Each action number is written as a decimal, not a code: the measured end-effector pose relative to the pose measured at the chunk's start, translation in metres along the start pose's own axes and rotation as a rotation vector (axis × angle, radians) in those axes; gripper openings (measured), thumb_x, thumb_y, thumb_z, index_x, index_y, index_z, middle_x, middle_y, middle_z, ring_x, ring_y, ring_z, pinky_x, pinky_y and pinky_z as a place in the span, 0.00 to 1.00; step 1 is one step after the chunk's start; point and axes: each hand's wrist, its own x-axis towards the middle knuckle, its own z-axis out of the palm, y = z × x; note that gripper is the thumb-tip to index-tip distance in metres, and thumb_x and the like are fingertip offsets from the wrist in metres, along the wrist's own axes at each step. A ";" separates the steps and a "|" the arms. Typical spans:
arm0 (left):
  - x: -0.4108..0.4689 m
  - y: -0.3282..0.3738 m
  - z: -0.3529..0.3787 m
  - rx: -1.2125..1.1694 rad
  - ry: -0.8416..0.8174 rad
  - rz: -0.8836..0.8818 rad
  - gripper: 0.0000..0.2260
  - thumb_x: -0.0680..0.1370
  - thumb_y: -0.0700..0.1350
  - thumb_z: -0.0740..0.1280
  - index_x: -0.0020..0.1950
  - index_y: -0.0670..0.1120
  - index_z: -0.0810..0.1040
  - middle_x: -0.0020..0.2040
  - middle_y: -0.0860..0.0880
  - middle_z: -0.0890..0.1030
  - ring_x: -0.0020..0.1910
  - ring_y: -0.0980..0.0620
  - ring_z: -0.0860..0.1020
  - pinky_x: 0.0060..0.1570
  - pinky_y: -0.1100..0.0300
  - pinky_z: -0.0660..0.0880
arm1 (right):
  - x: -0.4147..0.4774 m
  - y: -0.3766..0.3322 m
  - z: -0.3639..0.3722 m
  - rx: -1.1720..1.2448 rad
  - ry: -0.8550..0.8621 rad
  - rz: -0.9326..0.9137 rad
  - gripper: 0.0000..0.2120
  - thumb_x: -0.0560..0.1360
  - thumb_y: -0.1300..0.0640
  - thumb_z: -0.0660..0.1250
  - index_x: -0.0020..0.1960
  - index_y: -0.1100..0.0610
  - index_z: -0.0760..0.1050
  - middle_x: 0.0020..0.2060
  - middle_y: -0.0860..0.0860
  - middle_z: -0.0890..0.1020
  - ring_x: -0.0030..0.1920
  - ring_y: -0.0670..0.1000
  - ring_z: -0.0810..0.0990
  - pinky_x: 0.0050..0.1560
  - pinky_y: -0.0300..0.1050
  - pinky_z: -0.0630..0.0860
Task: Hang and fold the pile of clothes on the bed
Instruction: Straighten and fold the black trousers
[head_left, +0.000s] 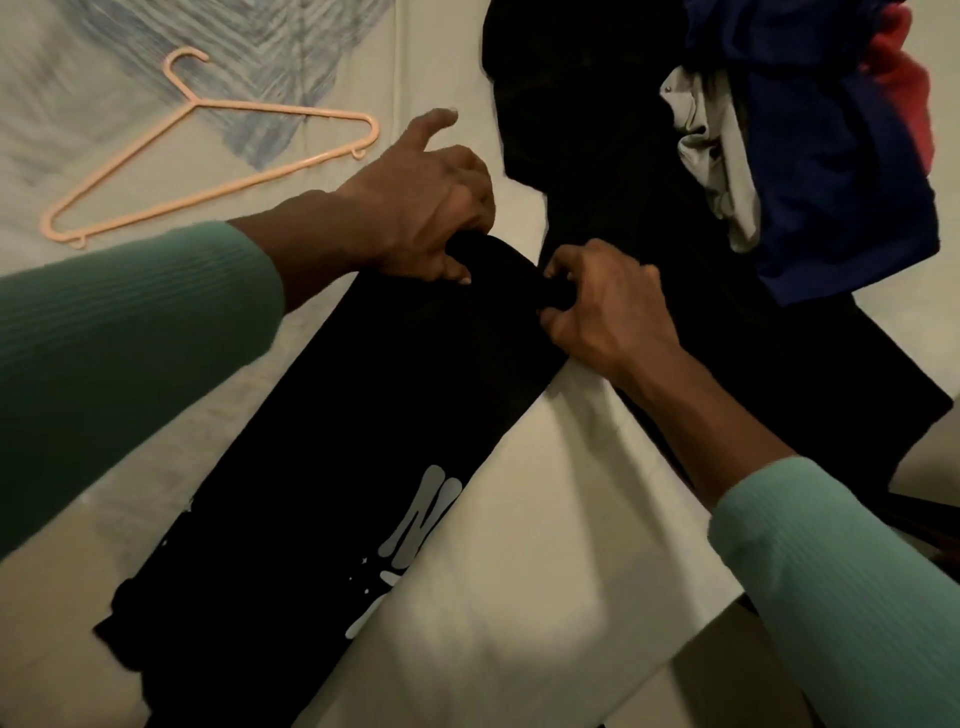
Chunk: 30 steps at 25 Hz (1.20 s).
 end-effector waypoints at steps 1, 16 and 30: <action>-0.017 0.003 -0.001 -0.070 0.053 0.029 0.15 0.76 0.61 0.68 0.52 0.51 0.80 0.50 0.49 0.82 0.58 0.44 0.81 0.77 0.35 0.51 | -0.013 -0.005 -0.003 0.093 0.048 -0.043 0.10 0.73 0.56 0.72 0.54 0.50 0.79 0.49 0.48 0.79 0.52 0.54 0.79 0.54 0.50 0.73; -0.137 0.052 0.059 -0.764 0.232 -0.800 0.17 0.82 0.52 0.68 0.70 0.51 0.75 0.66 0.48 0.76 0.58 0.48 0.78 0.57 0.50 0.69 | -0.102 -0.031 0.077 0.249 0.090 0.170 0.23 0.79 0.39 0.67 0.69 0.50 0.74 0.60 0.48 0.78 0.62 0.52 0.74 0.61 0.50 0.69; -0.058 -0.006 0.028 -1.459 0.361 -0.981 0.05 0.82 0.38 0.69 0.54 0.46 0.74 0.51 0.42 0.82 0.39 0.46 0.87 0.38 0.52 0.84 | -0.010 -0.038 0.013 1.220 0.109 0.481 0.07 0.82 0.64 0.67 0.49 0.55 0.70 0.47 0.61 0.82 0.33 0.55 0.87 0.32 0.43 0.83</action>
